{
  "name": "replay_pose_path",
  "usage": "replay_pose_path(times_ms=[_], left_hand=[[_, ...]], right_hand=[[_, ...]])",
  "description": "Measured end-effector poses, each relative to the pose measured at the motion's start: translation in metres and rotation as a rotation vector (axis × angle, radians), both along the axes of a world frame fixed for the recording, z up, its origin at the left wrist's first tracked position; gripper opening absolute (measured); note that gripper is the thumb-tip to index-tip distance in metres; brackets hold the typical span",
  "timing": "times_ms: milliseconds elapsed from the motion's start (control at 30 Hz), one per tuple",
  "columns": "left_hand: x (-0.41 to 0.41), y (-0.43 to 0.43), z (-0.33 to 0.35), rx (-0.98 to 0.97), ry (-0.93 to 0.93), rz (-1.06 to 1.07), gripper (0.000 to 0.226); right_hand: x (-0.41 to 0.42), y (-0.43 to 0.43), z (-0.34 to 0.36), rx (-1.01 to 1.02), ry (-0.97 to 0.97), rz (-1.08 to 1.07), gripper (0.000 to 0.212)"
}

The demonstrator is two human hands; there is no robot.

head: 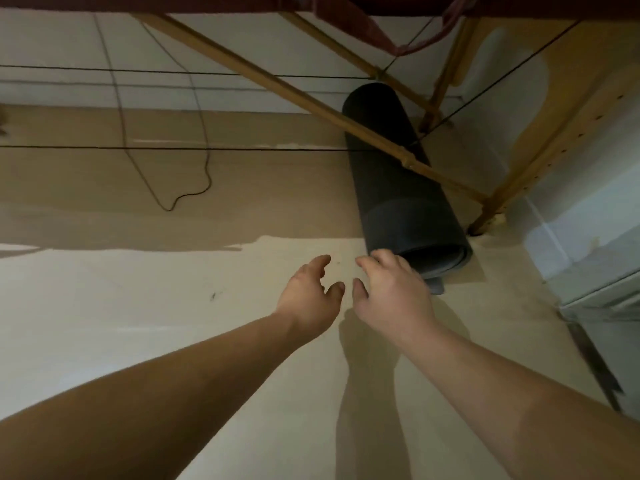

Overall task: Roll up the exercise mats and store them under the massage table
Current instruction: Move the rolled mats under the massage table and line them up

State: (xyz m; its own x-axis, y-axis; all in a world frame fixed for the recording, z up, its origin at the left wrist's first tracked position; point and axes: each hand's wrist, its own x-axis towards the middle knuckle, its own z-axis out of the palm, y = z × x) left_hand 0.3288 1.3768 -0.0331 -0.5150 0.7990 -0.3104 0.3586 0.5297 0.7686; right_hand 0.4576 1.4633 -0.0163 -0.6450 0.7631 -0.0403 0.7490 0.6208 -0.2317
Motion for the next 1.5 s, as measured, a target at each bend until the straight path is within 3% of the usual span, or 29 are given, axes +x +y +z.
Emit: replay_pose_path(times_ms=[300, 400, 600, 833, 933, 1000, 1133, 1333, 1500], left_hand=[[-0.124, -0.236, 0.043, -0.277, 0.154, 0.154, 0.063], [-0.155, -0.325, 0.044, -0.316, 0.087, 0.408, 0.064], [-0.169, -0.480, 0.039, -0.178, 0.001, 0.924, 0.059], [-0.188, -0.619, 0.060, -0.177, 0.106, 1.255, 0.055], [-0.186, -0.661, 0.062, -0.353, 0.204, 1.370, 0.063], [-0.178, -0.681, 0.058, -0.441, 0.109, 1.498, 0.081], [-0.175, -0.703, 0.052, -0.424, -0.044, 1.694, 0.103], [-0.172, -0.716, 0.040, -0.426, -0.108, 1.732, 0.079], [-0.155, -0.699, 0.029, -0.329, 0.108, 1.651, 0.065]], right_hand=[[-0.153, -0.137, 0.023, -0.442, 0.002, 0.222, 0.040], [-0.211, -0.208, 0.027, -0.524, -0.008, 0.367, 0.041], [-0.309, -0.352, 0.042, -0.557, -0.121, 0.659, 0.045], [-0.365, -0.530, 0.043, -0.754, -0.191, 0.877, 0.042], [-0.369, -0.581, 0.040, -0.850, -0.262, 0.955, 0.054], [-0.367, -0.610, 0.033, -0.941, -0.349, 0.992, 0.068], [-0.358, -0.641, 0.007, -1.053, -0.449, 1.050, 0.099], [-0.365, -0.639, -0.018, -0.935, -0.476, 0.960, 0.117], [-0.360, -0.590, -0.025, -1.003, -0.457, 0.837, 0.111]])
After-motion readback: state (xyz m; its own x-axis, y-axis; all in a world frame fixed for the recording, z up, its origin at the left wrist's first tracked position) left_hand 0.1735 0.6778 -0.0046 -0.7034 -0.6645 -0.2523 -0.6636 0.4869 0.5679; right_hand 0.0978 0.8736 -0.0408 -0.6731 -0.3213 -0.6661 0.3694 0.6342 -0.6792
